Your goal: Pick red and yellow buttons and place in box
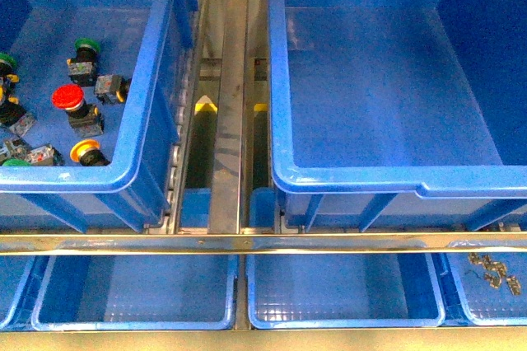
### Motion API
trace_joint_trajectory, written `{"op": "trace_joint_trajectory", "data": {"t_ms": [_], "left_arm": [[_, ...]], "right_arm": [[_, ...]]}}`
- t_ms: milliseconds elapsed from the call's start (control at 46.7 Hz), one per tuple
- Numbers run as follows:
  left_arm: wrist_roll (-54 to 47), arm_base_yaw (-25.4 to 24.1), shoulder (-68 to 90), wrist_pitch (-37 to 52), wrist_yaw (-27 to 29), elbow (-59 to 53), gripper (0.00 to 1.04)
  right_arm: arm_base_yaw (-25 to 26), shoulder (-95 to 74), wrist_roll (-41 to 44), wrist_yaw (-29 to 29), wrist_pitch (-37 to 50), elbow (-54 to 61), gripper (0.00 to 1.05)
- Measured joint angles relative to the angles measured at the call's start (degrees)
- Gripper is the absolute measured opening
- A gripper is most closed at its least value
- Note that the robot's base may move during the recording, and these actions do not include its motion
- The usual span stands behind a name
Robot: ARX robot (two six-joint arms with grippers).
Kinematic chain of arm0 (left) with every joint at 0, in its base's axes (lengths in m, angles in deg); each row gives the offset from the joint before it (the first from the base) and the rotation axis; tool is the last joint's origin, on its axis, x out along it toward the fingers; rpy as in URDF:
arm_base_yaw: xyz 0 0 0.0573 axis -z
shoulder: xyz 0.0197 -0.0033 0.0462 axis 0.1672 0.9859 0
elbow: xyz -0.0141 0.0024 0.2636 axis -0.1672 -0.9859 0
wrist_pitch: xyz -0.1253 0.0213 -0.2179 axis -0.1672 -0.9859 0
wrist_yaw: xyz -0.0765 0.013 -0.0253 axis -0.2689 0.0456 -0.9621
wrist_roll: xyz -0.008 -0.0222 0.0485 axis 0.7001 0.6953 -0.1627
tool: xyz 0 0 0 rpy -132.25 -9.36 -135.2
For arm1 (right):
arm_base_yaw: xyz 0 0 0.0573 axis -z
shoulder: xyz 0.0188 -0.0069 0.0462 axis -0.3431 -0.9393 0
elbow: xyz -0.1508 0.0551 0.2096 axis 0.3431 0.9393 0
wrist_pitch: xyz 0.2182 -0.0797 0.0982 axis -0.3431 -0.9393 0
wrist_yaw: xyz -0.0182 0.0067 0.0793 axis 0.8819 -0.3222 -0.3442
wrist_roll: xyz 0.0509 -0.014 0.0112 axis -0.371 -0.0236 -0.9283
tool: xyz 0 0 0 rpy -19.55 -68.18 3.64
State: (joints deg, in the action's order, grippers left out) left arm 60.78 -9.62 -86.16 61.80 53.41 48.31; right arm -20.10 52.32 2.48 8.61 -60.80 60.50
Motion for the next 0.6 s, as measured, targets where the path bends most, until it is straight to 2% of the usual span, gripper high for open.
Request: {"op": "trace_joint_trajectory", "data": {"t_ms": [599], "left_arm": [[0.0, 0.0, 0.0, 0.0, 0.0, 0.0, 0.97]], "right_arm": [[0.0, 0.0, 0.0, 0.0, 0.0, 0.0, 0.99]]}}
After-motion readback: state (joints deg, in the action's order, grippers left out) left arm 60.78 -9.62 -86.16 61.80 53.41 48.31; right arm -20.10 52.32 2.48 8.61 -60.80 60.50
